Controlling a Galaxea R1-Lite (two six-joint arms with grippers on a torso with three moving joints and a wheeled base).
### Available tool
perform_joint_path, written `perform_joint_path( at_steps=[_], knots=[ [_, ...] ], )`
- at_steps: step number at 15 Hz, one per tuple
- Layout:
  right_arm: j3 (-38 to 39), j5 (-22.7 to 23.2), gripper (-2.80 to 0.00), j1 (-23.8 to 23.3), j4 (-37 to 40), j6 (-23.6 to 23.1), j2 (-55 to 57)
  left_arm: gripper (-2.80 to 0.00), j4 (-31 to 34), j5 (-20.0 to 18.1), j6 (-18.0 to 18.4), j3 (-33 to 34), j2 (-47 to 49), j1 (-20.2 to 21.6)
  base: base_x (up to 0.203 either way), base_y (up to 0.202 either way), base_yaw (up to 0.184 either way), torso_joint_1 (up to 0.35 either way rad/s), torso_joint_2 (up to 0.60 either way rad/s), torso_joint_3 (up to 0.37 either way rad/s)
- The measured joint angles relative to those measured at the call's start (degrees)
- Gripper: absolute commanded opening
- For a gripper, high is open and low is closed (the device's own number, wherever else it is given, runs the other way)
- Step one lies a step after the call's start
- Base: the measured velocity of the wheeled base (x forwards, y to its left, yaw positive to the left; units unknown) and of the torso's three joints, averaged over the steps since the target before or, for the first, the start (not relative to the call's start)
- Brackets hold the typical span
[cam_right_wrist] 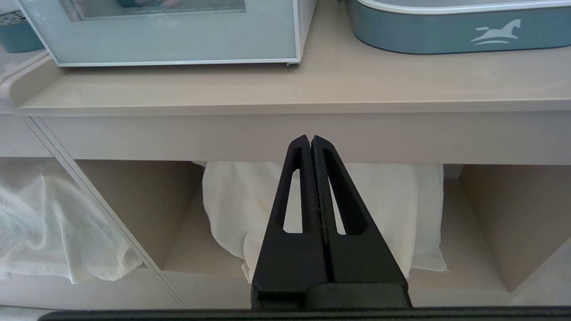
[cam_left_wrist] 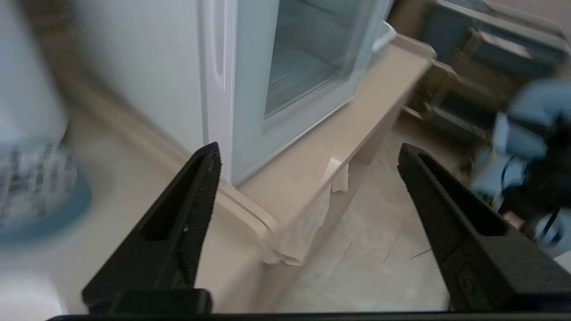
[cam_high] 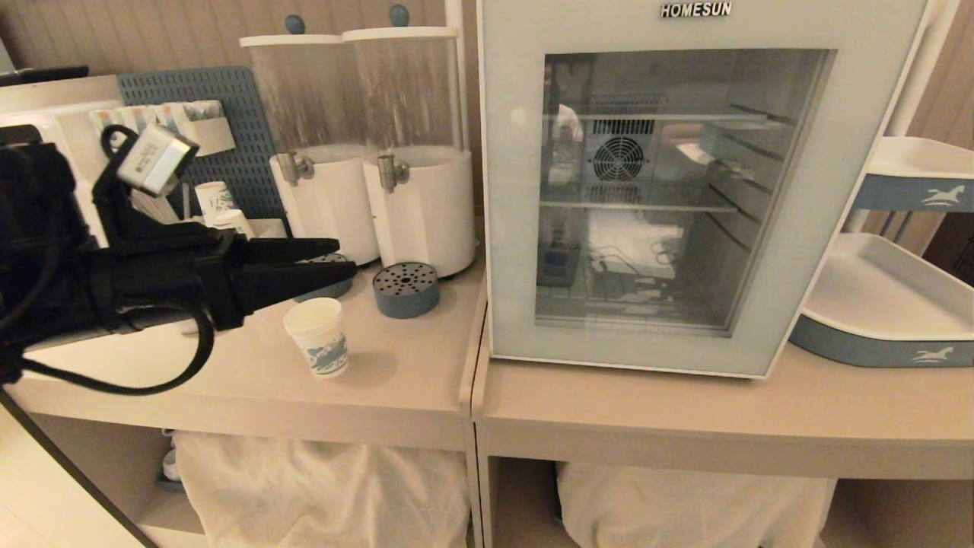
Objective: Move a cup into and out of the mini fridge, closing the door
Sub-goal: Open the freezer door
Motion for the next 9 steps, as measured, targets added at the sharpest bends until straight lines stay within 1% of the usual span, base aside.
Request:
perform_joint_path(
  at_steps=[2, 3, 5, 9],
  knots=[
    [0.0, 0.0, -2.80, 0.0, 0.0, 0.0, 0.0, 0.00, -0.9, -4.3, 4.1, -5.8, 7.0, -0.2, 0.000, 0.000, 0.000, 0.000, 0.00, 0.000],
    [0.0, 0.0, -2.80, 0.0, 0.0, 0.0, 0.0, 0.00, -0.5, -5.5, 5.4, -9.5, 10.4, -0.7, 0.000, 0.000, 0.000, 0.000, 0.00, 0.000],
    [0.0, 0.0, -2.80, 0.0, 0.0, 0.0, 0.0, 0.00, 1.2, -6.7, 6.3, -16.6, 15.8, -3.1, 0.000, 0.000, 0.000, 0.000, 0.00, 0.000],
    [0.1, 0.0, -2.80, -0.1, -0.1, 0.1, 0.0, 0.00, 6.6, -9.2, 6.4, -28.9, 23.9, -8.3, 0.000, 0.000, 0.000, 0.000, 0.00, 0.000]
  ],
)
